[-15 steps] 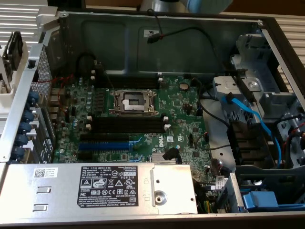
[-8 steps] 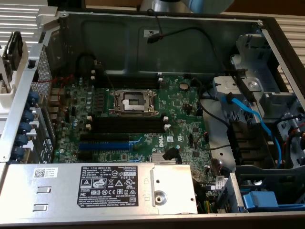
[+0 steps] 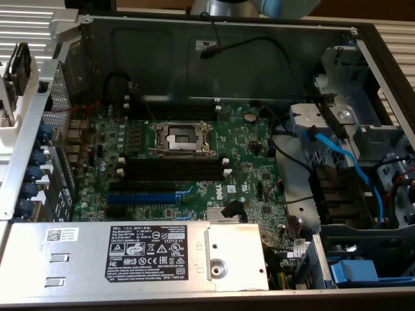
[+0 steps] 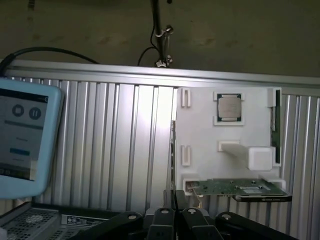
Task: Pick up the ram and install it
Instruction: 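Pick up the ram and move it above insertion slot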
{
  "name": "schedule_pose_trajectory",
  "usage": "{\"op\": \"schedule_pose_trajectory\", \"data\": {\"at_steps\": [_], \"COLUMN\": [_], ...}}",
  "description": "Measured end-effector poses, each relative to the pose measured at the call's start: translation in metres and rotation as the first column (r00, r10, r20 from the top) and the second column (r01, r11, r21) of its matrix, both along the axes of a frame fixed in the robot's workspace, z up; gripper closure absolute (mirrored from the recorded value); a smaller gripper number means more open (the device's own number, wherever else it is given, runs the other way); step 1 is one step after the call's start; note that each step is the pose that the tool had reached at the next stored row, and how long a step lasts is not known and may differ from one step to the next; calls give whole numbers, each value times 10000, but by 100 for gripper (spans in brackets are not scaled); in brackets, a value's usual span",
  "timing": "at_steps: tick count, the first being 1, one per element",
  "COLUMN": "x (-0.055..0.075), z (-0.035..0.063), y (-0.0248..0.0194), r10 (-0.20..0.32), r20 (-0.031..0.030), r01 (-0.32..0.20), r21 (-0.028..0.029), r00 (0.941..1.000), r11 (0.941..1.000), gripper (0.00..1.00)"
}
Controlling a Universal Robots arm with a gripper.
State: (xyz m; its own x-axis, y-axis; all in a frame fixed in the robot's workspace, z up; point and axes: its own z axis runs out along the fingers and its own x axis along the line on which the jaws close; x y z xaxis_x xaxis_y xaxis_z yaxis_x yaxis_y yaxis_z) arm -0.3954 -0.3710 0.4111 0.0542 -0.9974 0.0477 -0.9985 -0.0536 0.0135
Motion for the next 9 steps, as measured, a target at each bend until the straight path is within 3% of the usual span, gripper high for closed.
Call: {"op": "schedule_pose_trajectory", "data": {"at_steps": [9], "x": [348], "z": [53], "y": [-88], "r10": [1], "r20": [-48], "r01": [-1], "r21": [4], "r00": [10000], "r11": [10000], "gripper": [88]}}
